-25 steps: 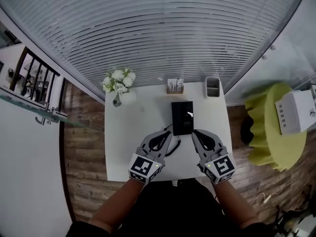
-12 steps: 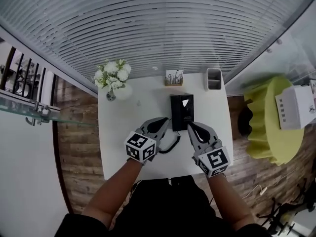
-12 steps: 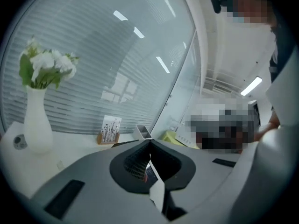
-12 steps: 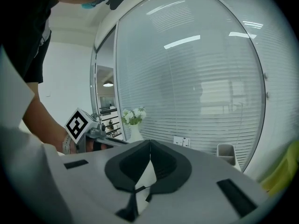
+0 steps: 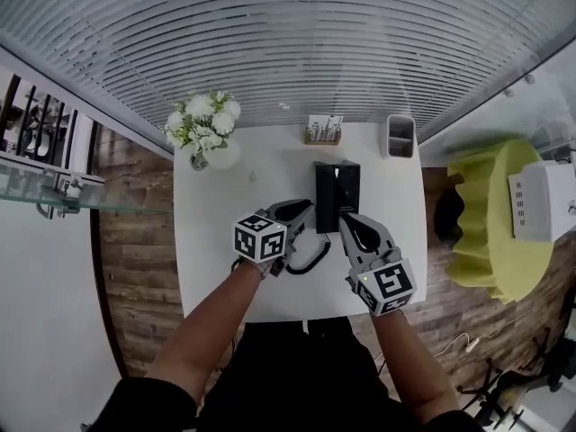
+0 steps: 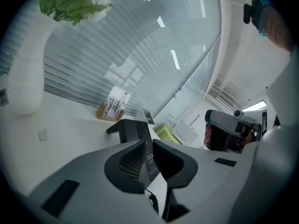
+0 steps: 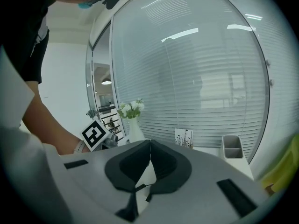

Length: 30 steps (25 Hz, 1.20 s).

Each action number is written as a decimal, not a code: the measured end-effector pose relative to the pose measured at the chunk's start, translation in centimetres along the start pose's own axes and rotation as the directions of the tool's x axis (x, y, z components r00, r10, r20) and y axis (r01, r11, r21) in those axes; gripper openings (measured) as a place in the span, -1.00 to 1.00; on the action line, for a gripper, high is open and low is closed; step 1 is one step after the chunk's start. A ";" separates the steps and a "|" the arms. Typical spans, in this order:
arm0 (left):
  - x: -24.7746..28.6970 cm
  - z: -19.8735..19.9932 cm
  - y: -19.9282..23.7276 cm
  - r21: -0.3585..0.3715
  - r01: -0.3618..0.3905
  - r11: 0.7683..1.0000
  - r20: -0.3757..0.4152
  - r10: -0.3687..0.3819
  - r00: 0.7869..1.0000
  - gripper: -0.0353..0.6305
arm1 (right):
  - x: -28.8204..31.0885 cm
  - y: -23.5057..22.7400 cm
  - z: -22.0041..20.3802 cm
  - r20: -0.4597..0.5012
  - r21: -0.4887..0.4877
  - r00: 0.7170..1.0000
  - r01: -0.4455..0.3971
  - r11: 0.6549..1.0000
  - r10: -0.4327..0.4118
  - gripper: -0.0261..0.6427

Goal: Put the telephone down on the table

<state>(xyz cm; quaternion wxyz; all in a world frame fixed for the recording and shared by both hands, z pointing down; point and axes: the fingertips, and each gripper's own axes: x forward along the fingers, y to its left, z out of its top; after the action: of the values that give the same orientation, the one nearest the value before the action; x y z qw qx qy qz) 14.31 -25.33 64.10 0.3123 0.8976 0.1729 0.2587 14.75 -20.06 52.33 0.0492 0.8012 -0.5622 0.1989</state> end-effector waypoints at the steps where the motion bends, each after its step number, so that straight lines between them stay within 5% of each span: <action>1: 0.3 -0.3 0.3 -0.005 0.001 1.000 -0.008 -0.001 1.000 -0.75 | 0.2 -0.1 -0.3 -0.008 0.000 1.000 0.001 1.000 -0.001 -0.86; 15: 5.1 -3.9 4.5 -0.204 0.070 0.977 -0.108 -0.093 0.990 -0.36 | 0.4 -1.0 -2.2 -0.047 0.075 0.999 0.014 0.997 -0.011 -0.86; 30: 7.4 -3.6 4.5 -0.244 0.138 0.960 -0.117 -0.171 0.978 -0.35 | -0.6 -2.6 -3.2 -0.056 0.118 0.998 0.041 0.992 -0.035 -0.86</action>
<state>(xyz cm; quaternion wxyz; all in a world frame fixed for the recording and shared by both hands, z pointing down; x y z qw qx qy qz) 18.93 -23.51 72.09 0.4229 0.8181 0.2317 0.3133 16.12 -17.64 55.39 0.0200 0.8076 -0.5324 0.2528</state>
